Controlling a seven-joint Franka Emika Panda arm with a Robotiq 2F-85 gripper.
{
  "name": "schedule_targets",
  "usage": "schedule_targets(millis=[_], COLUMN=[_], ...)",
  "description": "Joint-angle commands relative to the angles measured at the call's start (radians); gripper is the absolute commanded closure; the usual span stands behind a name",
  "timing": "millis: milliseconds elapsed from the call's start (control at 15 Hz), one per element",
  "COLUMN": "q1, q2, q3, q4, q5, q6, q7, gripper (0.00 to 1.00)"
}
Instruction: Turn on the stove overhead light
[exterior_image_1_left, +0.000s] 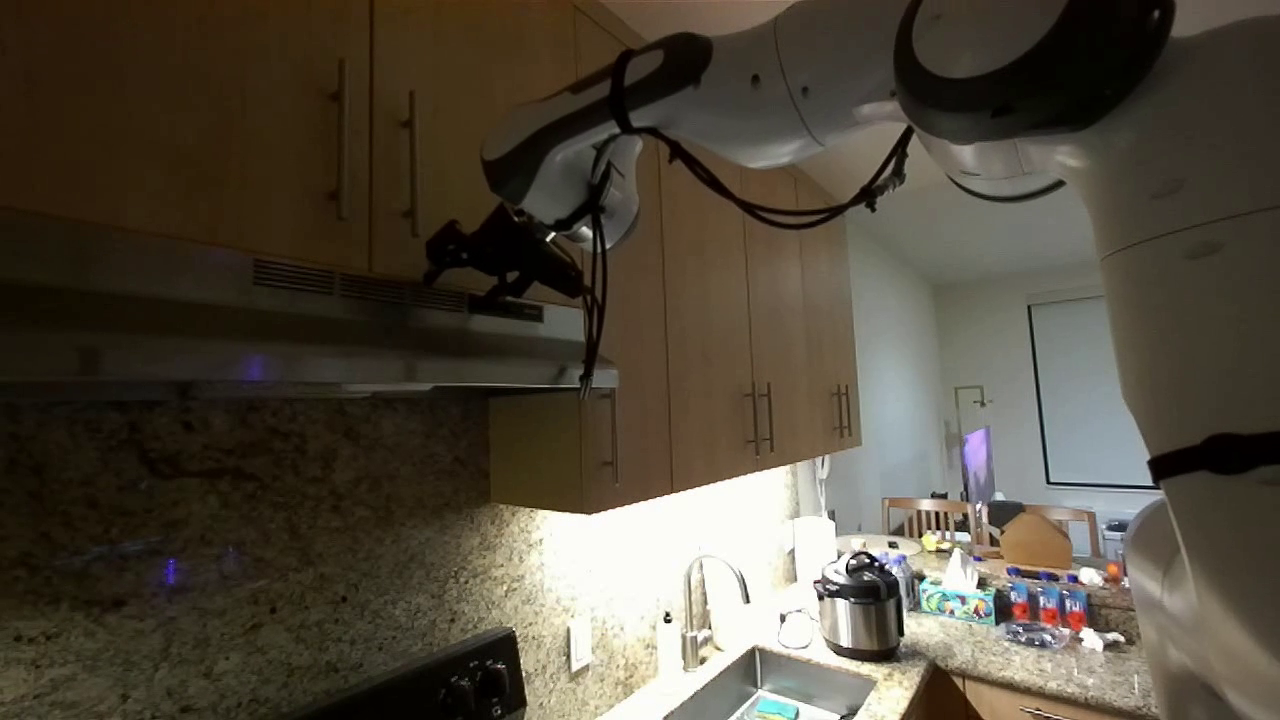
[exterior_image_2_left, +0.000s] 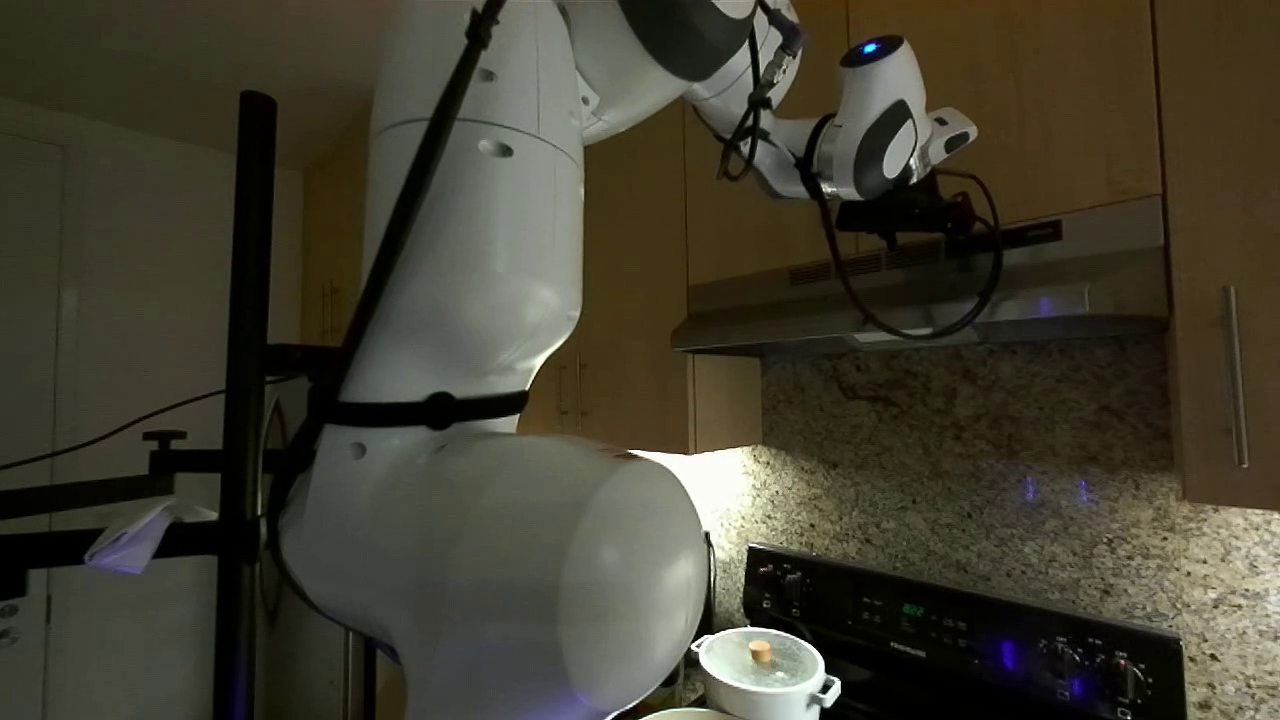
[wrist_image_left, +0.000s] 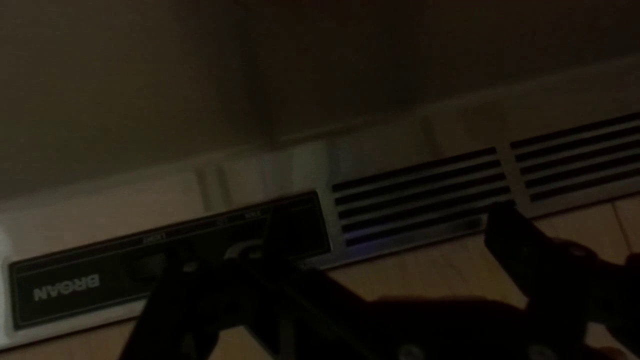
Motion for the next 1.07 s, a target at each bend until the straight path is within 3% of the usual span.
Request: schedule_targets(millis=[0, 667, 733, 800, 867, 1000], q1=[-0.002, -0.008, -0.11, -0.121, -0.06, -0.069], q2=[0.023, 0.033, 0.034, 0.035, 0.033, 0.016], q3=[-0.001, -0.015, 0.089, 0.099, 0.034, 0.047], q4=[0.036, 0.048, 0.05, 0.05, 0.045, 0.025], q5=[-0.005, -0.012, -0.034, -0.038, -0.027, -0.017], q6=[0.005, -0.005, -0.007, -0.01, -0.01, 0.001], q7=[-0.016, -0.002, 0.014, 0.016, 0.006, 0.0], gripper=[0.0, 0.0, 0.0, 0.0, 0.0, 0.0])
